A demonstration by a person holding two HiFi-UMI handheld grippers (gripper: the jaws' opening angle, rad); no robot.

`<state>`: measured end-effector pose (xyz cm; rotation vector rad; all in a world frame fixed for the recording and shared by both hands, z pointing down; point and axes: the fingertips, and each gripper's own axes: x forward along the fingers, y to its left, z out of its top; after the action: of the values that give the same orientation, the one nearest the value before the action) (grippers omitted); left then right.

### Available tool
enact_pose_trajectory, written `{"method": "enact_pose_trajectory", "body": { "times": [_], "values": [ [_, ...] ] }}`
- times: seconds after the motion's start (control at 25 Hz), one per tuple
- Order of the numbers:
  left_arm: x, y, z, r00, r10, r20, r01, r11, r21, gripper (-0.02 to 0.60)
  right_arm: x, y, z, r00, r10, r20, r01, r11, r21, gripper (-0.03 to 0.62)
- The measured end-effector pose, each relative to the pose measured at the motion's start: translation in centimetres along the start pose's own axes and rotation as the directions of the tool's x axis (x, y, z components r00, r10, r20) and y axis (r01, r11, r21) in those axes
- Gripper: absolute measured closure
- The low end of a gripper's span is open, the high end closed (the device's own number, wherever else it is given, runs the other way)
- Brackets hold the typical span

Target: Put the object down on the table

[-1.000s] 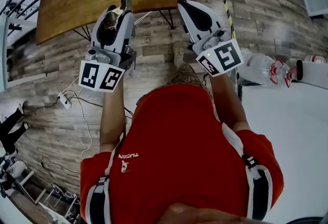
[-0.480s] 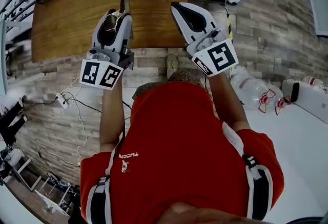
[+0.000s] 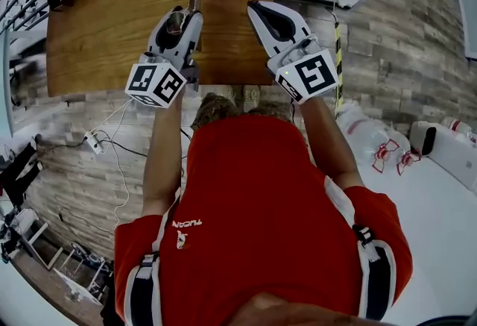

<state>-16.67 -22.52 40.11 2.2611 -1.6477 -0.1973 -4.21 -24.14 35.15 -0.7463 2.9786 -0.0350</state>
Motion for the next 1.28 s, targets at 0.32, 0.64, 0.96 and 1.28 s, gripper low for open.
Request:
{"method": "enact_pose_trajectory", "body": {
  "times": [0.32, 0.64, 0.96, 1.28],
  "values": [
    [4.0, 3.3, -5.5, 0.984, -0.004, -0.178, -0.003, 0.999, -0.042, 0.371, 1.5, -0.6, -1.7, 0.998, -0.020, -0.055, 0.020, 1.000, -0.006, 0.569],
    [6.7, 6.0, -10.2, 0.928, 0.006, -0.372, -0.026, 0.998, -0.050, 0.371, 2.7, -0.5, -2.5, 0.995, -0.027, -0.091, 0.026, 1.000, -0.013, 0.569],
    [7.8, 7.1, -13.9, 0.857, 0.022, -0.516, -0.041, 0.999, -0.027, 0.370, 2.7, -1.3, -3.2, 0.991, -0.065, -0.117, 0.063, 0.998, -0.018, 0.569],
    [8.4, 7.7, -15.4, 0.820, 0.040, -0.571, -0.048, 0.999, 0.001, 0.368, 2.5, -1.5, -3.8, 0.985, -0.097, -0.141, 0.095, 0.995, -0.016, 0.569]
  ]
}}
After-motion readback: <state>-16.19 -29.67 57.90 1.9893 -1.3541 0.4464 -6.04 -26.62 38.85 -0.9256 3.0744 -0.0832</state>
